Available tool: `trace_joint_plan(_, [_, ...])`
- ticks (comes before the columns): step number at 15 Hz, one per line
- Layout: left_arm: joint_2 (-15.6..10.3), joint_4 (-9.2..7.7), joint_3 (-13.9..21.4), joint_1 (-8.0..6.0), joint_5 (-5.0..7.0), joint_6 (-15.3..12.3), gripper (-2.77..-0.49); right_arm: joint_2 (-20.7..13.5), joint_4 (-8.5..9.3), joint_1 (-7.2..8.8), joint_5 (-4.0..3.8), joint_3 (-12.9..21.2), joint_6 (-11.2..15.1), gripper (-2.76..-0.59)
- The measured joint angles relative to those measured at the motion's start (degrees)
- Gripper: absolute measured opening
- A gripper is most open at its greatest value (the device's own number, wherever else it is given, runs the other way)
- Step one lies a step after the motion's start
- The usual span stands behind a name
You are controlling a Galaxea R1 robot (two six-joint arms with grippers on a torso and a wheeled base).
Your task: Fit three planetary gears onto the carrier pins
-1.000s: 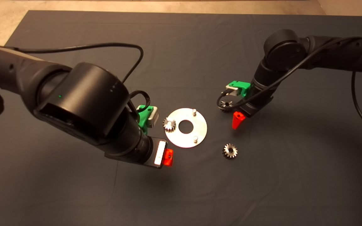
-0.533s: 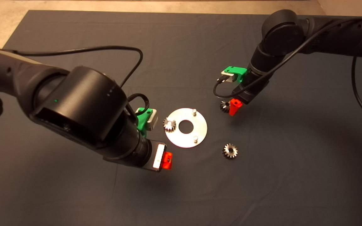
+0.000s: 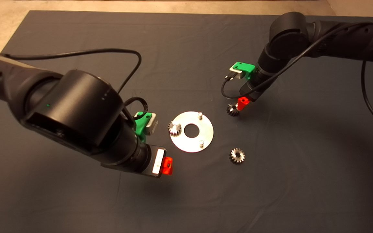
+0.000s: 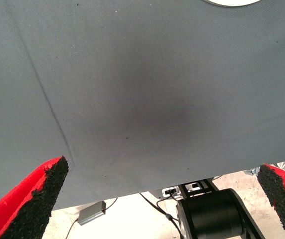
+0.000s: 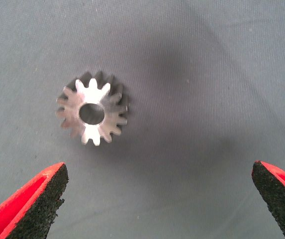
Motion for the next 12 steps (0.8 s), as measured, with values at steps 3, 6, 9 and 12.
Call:
trace_joint_plan(3, [-0.2, 0.00, 0.1, 0.42, 0.02, 0.0, -0.51, 0.2, -0.50, -1.56, 0.00, -0.7, 0.0, -0.61])
trace_joint_plan(6, [-0.3, 0.00, 0.1, 0.99, 0.02, 0.0, -0.51, 0.1, -0.64, -3.01, -0.02, -1.3, 0.3, -0.61])
trace_joint_plan(9, [-0.3, 0.02, 0.1, 1.26, 0.02, 0.0, -0.51, 0.2, -0.57, -4.05, -0.02, -1.8, 1.9, -0.61])
trace_joint_plan(12, [-0.3, 0.02, 0.1, 1.27, 0.02, 0.0, -0.51, 0.4, -0.50, -4.35, -0.02, -2.1, 3.2, -0.61])
